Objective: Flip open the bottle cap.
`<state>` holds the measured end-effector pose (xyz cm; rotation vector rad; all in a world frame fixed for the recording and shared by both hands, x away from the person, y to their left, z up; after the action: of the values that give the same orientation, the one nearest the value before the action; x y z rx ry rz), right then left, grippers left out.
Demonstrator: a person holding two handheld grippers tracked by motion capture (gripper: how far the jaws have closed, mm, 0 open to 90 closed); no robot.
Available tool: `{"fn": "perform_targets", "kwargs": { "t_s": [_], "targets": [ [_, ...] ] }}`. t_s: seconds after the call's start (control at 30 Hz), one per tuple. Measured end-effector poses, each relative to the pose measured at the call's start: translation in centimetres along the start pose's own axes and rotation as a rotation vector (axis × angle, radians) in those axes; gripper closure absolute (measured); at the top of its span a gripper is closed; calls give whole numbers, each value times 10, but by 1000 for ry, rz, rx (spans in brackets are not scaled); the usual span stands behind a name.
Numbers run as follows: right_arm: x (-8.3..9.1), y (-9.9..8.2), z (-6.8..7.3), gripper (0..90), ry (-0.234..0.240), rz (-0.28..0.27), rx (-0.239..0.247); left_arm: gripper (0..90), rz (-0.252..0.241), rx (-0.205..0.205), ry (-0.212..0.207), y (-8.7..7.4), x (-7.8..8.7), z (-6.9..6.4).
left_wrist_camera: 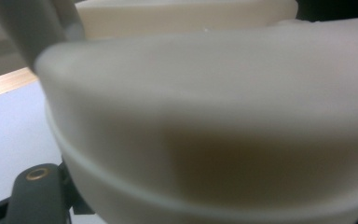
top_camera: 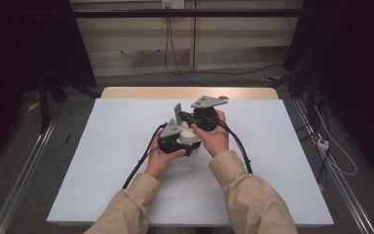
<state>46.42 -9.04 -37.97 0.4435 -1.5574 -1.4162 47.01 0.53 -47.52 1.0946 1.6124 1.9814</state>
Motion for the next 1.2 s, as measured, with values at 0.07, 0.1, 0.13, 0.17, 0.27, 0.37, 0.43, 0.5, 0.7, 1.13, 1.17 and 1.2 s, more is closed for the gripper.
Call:
{"fn": "perform_targets", "kwargs": {
  "t_s": [0.07, 0.1, 0.13, 0.17, 0.27, 0.37, 0.43, 0.5, 0.7, 1.13, 1.17, 1.2],
  "targets": [
    [-1, 0, 0, 900, 1, -2, -1, 186, 0, 0, 0, 0, 0, 0],
    [-1, 0, 0, 900, 1, -3, -2, 186, 1, 0, 0, 0, 0, 0],
    [-1, 0, -1, 900, 0, -2, -2, 185, 1, 0, 0, 0, 0, 0],
    [-2, 0, -1, 900, 1, -2, -1, 185, 1, 0, 4, 0, 0, 0],
    [-3, 0, -1, 900, 1, 1, -2, 186, 1, 0, 0, 0, 0, 0],
    [-4, 0, -1, 900, 2, 3, -2, 185, 1, 0, 0, 0, 0, 0],
    [-5, 0, -1, 900, 1, 4, 1, 185, 1, 0, 0, 0, 0, 0],
    [-6, 0, -1, 900, 1, 3, -1, 186, 1, 1, 1, 0, 0, 0],
    [-7, -1, -2, 900, 4, 2, -3, 186, 2, 1, 1, 0, 0, 0],
    [-11, -3, -3, 900, 8, 0, -5, 186, 3, 4, 4, 0, 0, 0],
    [-11, -3, -3, 900, 8, -1, -5, 186, 3, 4, 5, 0, 0, 0],
    [-11, -3, -3, 900, 9, -1, -5, 186, 3, 4, 5, 0, 0, 0]
  ]
}}
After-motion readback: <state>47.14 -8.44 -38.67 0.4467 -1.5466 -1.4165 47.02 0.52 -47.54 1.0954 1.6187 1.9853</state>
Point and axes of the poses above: each handheld gripper's, and its own axes: x roughly backward along the jaws, y roughly out of its top, z roughly to its left, the point moved 4 cm from there along -x, roughly forward along the jaws, and after that the axes turned 15 degrees about y, right-handed, at the moved point
